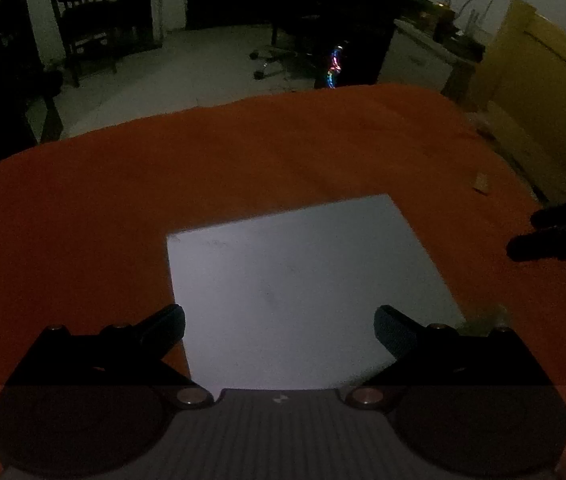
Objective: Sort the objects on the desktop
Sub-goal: 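Move both tools out of the box back over the white sheet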
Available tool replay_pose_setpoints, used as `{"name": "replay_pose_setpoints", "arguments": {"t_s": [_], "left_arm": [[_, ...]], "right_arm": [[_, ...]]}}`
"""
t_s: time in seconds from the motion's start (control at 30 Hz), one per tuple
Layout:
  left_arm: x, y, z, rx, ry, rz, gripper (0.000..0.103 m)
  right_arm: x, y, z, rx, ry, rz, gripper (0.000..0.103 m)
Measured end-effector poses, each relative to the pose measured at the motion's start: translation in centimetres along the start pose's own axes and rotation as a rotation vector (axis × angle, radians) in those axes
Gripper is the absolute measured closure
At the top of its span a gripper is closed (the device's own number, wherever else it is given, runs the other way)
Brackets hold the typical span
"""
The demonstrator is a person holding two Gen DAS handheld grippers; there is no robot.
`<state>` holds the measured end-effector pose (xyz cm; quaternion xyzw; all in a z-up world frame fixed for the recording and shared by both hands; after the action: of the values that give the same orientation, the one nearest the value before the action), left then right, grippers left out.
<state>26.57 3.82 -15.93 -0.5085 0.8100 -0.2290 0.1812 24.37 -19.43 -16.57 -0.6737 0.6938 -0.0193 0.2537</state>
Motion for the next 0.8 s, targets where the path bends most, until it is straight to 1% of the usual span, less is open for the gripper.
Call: {"name": "replay_pose_setpoints", "arguments": {"t_s": [0.07,0.13,0.17,0.2,0.23,0.3,0.33,0.4,0.43,0.47,0.53,0.57,0.63,0.67,0.73,0.8], "left_arm": [[-1.1,-0.1,2.0,-0.017,-0.035,-0.006,0.000],[-2.3,0.4,3.4,-0.045,-0.082,-0.063,0.000],[-2.7,0.7,4.0,-0.071,-0.080,-0.105,0.000],[-3.1,0.8,4.6,-0.094,-0.061,-0.139,0.000],[-3.2,0.8,5.1,-0.108,-0.051,-0.141,0.000],[-3.6,0.6,6.4,-0.134,-0.061,-0.092,0.000],[-3.9,0.5,7.2,-0.146,-0.076,-0.065,0.000],[-4.8,0.4,9.3,-0.166,-0.132,-0.014,0.000],[-5.4,0.7,10.3,-0.171,-0.137,-0.028,0.000],[-6.0,1.1,11.4,-0.176,-0.122,-0.063,0.000],[-6.9,2.0,13.0,-0.170,-0.072,-0.129,0.001],[-7.3,2.4,13.6,-0.163,-0.050,-0.152,0.001],[-7.7,3.0,14.5,-0.153,-0.032,-0.147,0.001],[-7.9,3.3,14.8,-0.148,-0.015,-0.149,0.001],[-8.6,3.9,15.4,-0.135,0.058,-0.201,0.001],[-9.8,4.8,15.9,-0.126,0.163,-0.313,0.001]], "right_arm": [[0.8,-1.3,1.1,0.010,0.007,0.016,0.004],[1.6,-2.6,2.2,0.020,0.013,0.031,0.004],[2.0,-3.3,2.8,0.025,0.017,0.039,0.004],[2.4,-3.9,3.4,0.030,0.020,0.047,0.004],[2.6,-4.2,3.7,0.034,0.030,0.030,0.004],[3.0,-4.8,4.5,0.042,0.051,-0.006,0.003],[3.1,-4.7,5.1,0.041,0.063,-0.036,0.003],[3.2,-4.5,6.5,0.036,0.091,-0.114,0.003],[3.3,-4.3,7.2,0.041,0.110,-0.156,0.003],[3.4,-3.9,8.0,0.045,0.132,-0.171,0.003],[4.0,-3.1,9.4,0.029,0.131,-0.142,0.003],[4.4,-2.8,9.8,0.036,0.114,-0.100,0.004],[5.2,-2.5,10.3,0.044,0.050,-0.009,0.004],[5.7,-2.6,10.6,0.039,0.034,0.021,0.004],[6.9,-2.9,11.2,0.050,0.033,0.057,0.003],[7.7,-2.7,11.9,0.033,0.019,0.044,0.003]]}}
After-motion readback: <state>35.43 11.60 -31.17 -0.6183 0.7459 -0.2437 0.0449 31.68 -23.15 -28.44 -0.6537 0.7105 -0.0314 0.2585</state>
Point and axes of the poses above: each gripper's, at about its wrist camera, not at the fingertips, and z roughly the way its jaws point, x to its right, y to its underside, the point moved 6 cm from there along z, roughly the way its jaws point, and after that the axes turned 13 degrees about z, right-handed, at the moved point
